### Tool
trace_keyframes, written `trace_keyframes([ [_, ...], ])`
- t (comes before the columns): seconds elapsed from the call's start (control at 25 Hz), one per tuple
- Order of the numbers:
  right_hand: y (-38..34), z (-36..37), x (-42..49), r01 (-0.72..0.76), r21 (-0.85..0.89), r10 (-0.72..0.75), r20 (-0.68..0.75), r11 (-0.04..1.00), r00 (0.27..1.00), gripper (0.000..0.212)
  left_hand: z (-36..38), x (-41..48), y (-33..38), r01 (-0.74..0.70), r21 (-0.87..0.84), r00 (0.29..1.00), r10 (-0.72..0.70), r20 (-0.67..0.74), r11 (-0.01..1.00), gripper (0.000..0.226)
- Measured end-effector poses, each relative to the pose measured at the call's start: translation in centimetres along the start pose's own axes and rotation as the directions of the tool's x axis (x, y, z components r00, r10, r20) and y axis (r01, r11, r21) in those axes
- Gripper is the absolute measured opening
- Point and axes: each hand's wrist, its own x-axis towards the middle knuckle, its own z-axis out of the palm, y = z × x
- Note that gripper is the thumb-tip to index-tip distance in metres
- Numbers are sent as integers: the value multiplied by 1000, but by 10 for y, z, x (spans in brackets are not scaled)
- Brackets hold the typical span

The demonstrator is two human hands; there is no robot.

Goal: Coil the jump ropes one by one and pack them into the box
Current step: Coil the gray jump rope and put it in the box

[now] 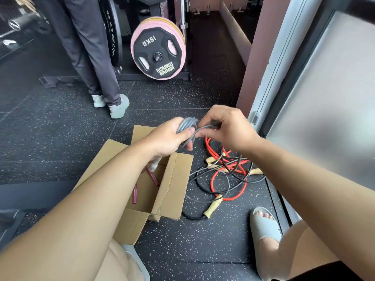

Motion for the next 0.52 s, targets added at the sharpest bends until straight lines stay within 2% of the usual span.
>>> trace_keyframes([
  [0.12,6,-3,-2,-155,150,157,-2,976,988,28,8,-6,10,70,-310,980,-7,198,948,29],
  [0.2,7,-4,0,-298,335,265,141,894,954,27,11,-10,20,138,-438,963,-17,270,888,28],
  [0.28,4,-4,-1,-429,483,309,310,763,899,28,10,-12,25,175,-508,960,-31,278,843,26],
  [0.36,-4,-2,-4,-551,637,290,474,538,831,26,9,-12,27,156,-588,964,7,265,794,26],
  [0.4,-9,-1,-4,-579,705,250,523,410,815,23,8,-11,27,140,-654,969,32,244,744,27],
  [0.44,-12,-1,-2,-575,752,225,529,324,818,22,7,-11,27,128,-722,975,47,218,680,28],
  [0.48,-16,-1,1,-546,777,228,497,312,838,21,6,-10,27,122,-771,979,51,196,625,27],
  [0.52,-16,-1,4,-497,783,256,428,374,867,20,5,-9,27,117,-793,981,52,184,598,24],
])
